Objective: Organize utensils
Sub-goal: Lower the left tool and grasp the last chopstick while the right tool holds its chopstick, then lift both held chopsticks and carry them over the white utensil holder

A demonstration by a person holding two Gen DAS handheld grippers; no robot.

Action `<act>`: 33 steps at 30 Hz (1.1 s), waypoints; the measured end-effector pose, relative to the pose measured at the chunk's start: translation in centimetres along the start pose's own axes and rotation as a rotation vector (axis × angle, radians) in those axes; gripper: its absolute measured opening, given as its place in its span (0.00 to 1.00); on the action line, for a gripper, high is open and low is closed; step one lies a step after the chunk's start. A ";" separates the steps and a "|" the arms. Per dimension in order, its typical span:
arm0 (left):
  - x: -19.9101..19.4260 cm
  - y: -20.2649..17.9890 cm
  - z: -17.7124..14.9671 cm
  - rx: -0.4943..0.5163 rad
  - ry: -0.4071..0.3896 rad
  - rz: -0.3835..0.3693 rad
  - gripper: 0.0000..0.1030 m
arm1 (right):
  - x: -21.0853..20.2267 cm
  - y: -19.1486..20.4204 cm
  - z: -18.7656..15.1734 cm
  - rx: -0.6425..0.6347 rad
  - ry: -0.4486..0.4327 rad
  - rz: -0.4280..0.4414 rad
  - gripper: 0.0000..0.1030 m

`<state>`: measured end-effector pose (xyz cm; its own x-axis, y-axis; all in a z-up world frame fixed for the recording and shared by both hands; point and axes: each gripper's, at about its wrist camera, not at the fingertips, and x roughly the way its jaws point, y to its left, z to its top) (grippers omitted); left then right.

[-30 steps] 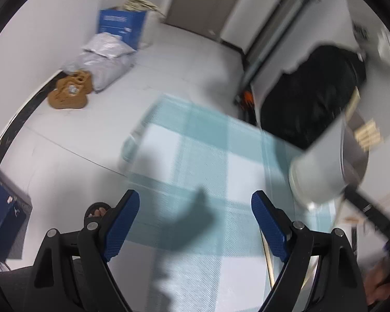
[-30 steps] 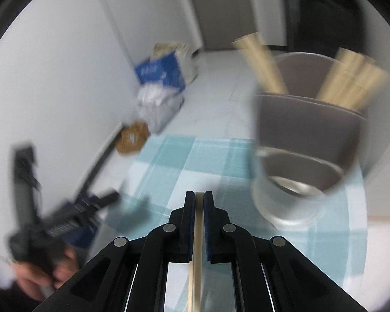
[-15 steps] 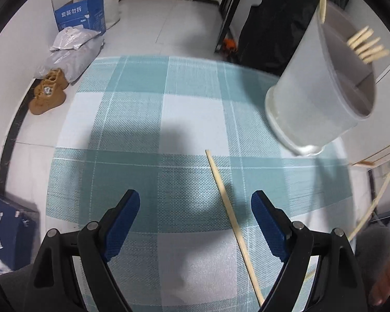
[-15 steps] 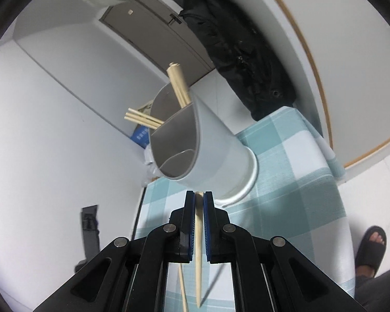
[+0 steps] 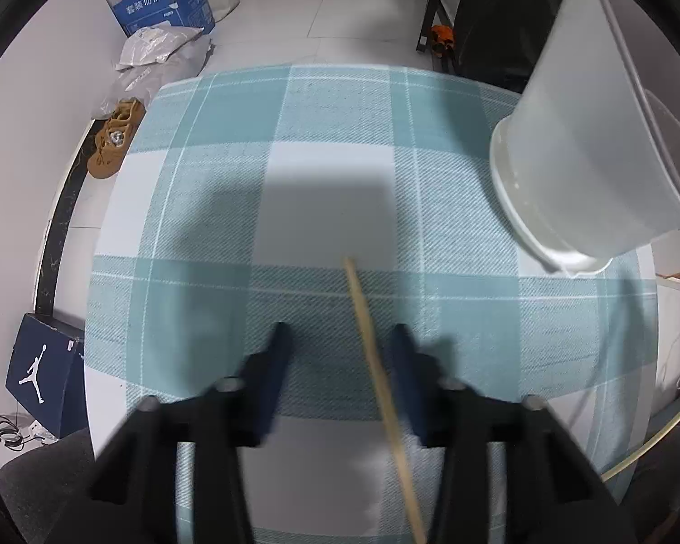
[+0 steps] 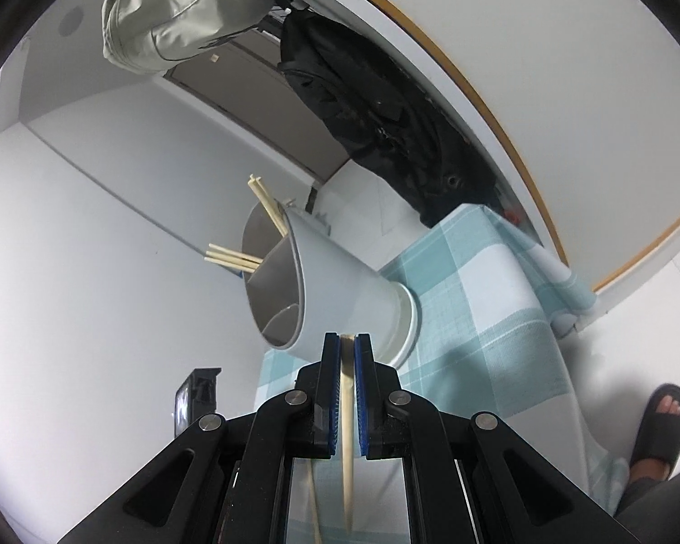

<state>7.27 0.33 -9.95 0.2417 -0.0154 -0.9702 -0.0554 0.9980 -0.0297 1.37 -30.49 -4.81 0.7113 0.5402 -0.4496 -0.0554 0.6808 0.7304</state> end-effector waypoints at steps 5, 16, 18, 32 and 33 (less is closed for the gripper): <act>0.0 -1.9 0.0 0.056 -0.020 0.032 0.02 | 0.0 0.7 0.0 -0.035 -0.008 0.012 0.05; -3.7 -1.3 -0.3 0.025 -0.183 -0.105 0.01 | 0.0 0.1 -0.1 -0.029 -0.006 -0.008 0.05; -5.9 -1.1 -1.1 0.038 -0.279 -0.137 0.01 | 0.0 0.2 -0.2 -0.038 -0.006 -0.010 0.05; -10.9 0.4 -3.8 0.069 -0.547 -0.265 0.01 | -0.5 3.2 -2.4 -0.180 -0.039 0.012 0.05; -11.0 0.5 -3.9 0.073 -0.552 -0.277 0.01 | -0.9 3.8 -2.7 -0.209 -0.057 0.033 0.05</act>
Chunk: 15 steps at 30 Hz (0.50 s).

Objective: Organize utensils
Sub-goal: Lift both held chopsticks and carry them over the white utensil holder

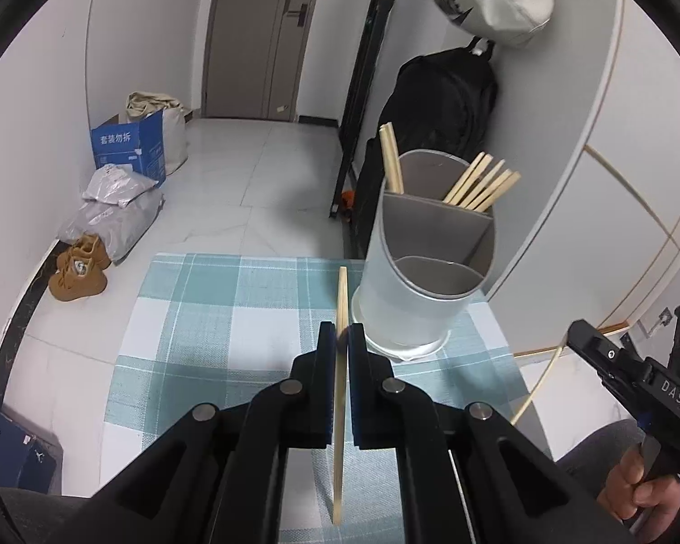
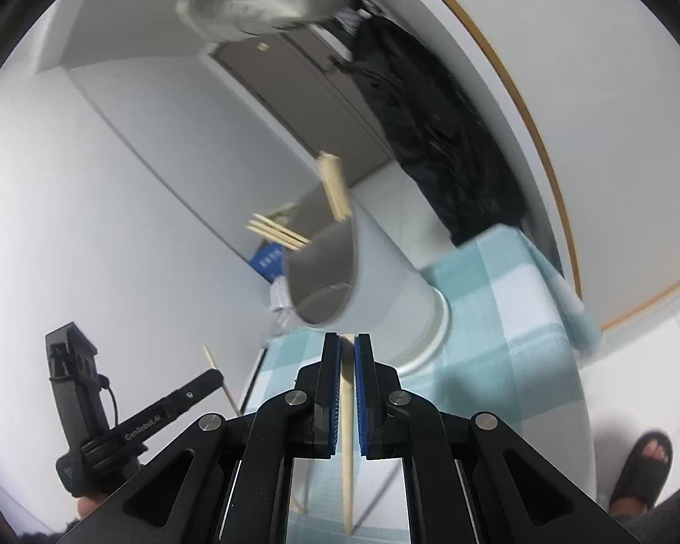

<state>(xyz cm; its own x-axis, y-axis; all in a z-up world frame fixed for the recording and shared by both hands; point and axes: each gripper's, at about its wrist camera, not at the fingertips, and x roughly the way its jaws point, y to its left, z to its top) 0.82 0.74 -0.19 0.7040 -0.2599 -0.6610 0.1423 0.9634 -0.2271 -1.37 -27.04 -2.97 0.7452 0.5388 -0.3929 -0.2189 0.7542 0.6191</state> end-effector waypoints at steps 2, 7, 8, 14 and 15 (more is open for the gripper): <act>-0.2 0.2 0.0 0.003 -0.006 -0.016 0.01 | -0.3 1.2 -0.1 -0.052 -0.018 0.020 0.05; -1.5 -0.1 -0.1 0.024 -0.017 -0.037 0.01 | 0.0 4.5 -0.7 -0.173 -0.007 0.024 0.05; -1.8 -0.1 -0.1 0.027 -0.020 -0.040 0.01 | 0.1 5.0 -0.7 -0.191 -0.008 0.019 0.05; -2.8 0.1 0.2 0.048 -0.031 -0.070 0.01 | 0.4 7.2 -0.4 -0.245 -0.006 0.009 0.05; -3.0 0.1 0.4 0.054 -0.033 -0.073 0.01 | 0.4 7.4 -0.3 -0.249 -0.007 0.008 0.05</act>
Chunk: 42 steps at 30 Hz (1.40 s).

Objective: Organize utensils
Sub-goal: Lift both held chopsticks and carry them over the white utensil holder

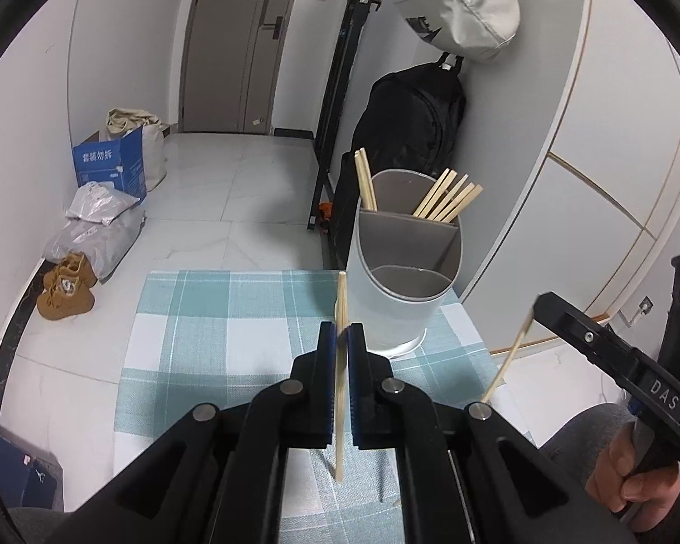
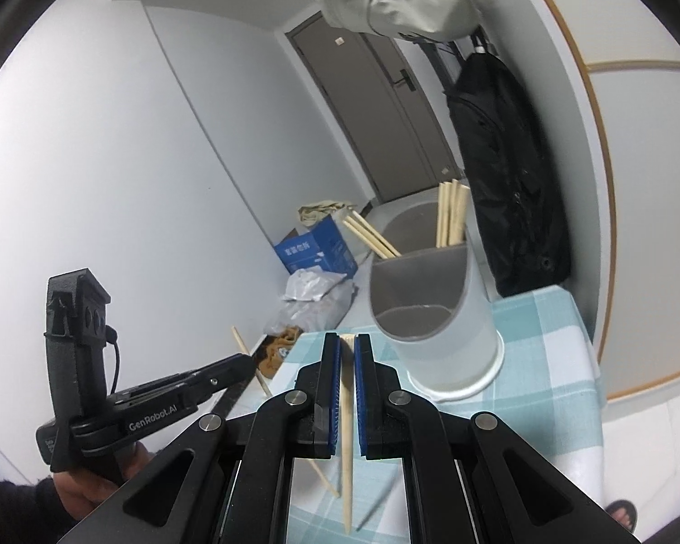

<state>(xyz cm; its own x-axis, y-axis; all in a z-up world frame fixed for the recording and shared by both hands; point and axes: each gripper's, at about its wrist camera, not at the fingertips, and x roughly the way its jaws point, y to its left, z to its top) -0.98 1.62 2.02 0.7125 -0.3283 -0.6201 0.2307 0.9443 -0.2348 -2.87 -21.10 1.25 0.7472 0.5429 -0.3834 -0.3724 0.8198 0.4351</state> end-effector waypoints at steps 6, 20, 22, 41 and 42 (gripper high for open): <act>-0.5 -0.2 0.7 0.034 -0.012 -0.019 0.01 | 0.5 1.2 1.1 -0.021 -0.005 0.014 0.05; -1.2 -1.6 4.2 0.085 -0.017 -0.028 0.01 | 0.7 0.7 4.8 -0.023 -0.031 -0.009 0.05; -1.1 -1.7 5.3 0.070 -0.009 -0.030 0.01 | 0.7 0.5 6.0 -0.027 -0.043 -0.027 0.05; -0.6 -3.9 16.1 0.065 -0.105 -0.084 0.01 | 2.8 -1.4 18.2 0.008 -0.157 -0.096 0.05; -0.4 -4.0 16.5 0.065 -0.106 -0.085 0.01 | 3.1 -1.4 18.8 0.004 -0.164 -0.101 0.05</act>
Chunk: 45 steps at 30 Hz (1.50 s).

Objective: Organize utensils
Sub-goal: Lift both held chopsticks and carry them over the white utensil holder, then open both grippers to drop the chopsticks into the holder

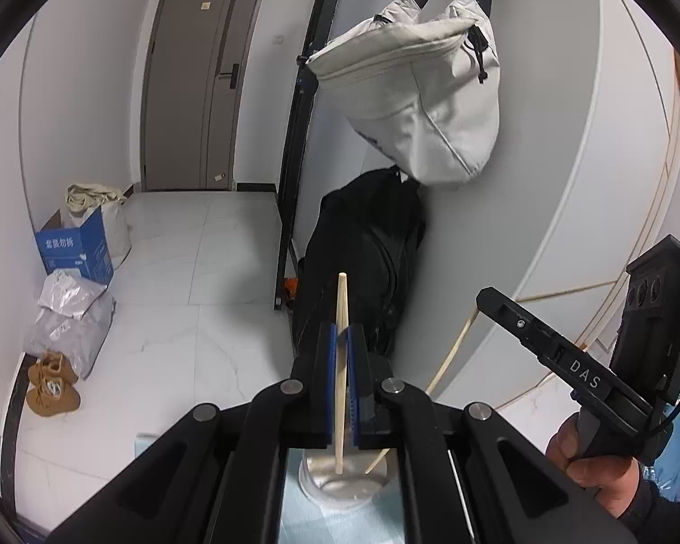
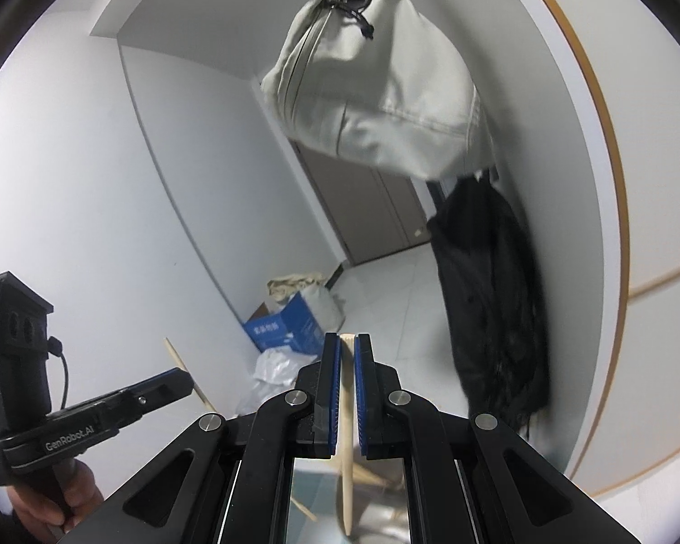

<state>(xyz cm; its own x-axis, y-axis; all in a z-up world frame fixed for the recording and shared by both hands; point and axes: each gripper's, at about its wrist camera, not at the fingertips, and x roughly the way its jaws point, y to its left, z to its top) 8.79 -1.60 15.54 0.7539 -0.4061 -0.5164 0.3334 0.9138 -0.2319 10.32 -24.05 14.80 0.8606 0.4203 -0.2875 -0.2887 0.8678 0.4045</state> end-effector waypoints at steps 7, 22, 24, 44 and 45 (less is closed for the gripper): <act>3.4 0.0 1.0 0.024 0.013 -0.016 0.01 | 1.8 -0.7 2.3 -0.032 -0.029 -0.033 0.05; 8.6 0.6 -1.0 0.097 0.144 -0.041 0.01 | 6.4 -3.7 0.7 -0.027 0.027 -0.059 0.05; 9.2 0.6 -1.0 0.101 0.167 -0.057 0.01 | 6.7 -3.8 0.1 -0.023 0.042 -0.055 0.05; 10.1 2.7 -2.1 -0.020 0.323 -0.202 0.01 | 6.7 -3.3 -5.6 -0.072 0.180 -0.014 0.06; 9.7 2.8 -2.0 -0.025 0.315 -0.229 0.01 | 6.5 -3.4 -5.7 -0.072 0.181 -0.010 0.08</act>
<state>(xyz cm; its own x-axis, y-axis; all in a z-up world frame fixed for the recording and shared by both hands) 15.89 -2.93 8.26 0.4494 -0.5840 -0.6760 0.4559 0.8007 -0.3887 14.49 -22.77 6.62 0.7760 0.4470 -0.4449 -0.3159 0.8861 0.3393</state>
